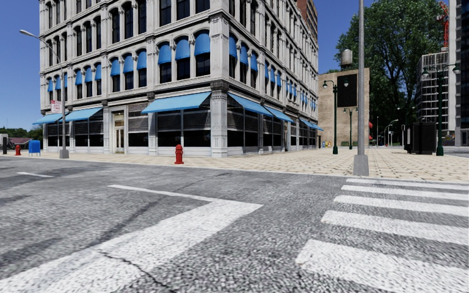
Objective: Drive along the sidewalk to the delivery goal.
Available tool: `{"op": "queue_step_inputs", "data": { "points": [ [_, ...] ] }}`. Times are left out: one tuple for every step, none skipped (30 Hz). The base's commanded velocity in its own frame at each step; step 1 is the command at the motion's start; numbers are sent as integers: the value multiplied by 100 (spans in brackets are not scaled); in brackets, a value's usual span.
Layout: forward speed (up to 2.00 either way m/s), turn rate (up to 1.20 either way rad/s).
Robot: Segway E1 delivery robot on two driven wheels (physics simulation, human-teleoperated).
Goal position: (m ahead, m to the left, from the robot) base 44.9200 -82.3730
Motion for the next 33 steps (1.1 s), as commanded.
{"op": "queue_step_inputs", "data": {
  "points": [
    [0,0],
    [0,0],
    [0,0],
    [0,0],
    [0,0],
    [0,0],
    [0,0],
    [0,0],
    [0,0],
    [0,0],
    [0,0],
    [0,0],
    [0,0],
    [0,0],
    [0,0],
    [0,0],
    [0,0],
    [0,0],
    [0,0],
    [0,0],
    [0,0],
    [0,0],
    [0,0],
    [0,0],
    [0,0],
    [0,0],
    [0,0],
    [0,0],
    [0,0],
    [0,0],
    [0,-6],
    [24,-16],
    [38,-19]
  ]
}}
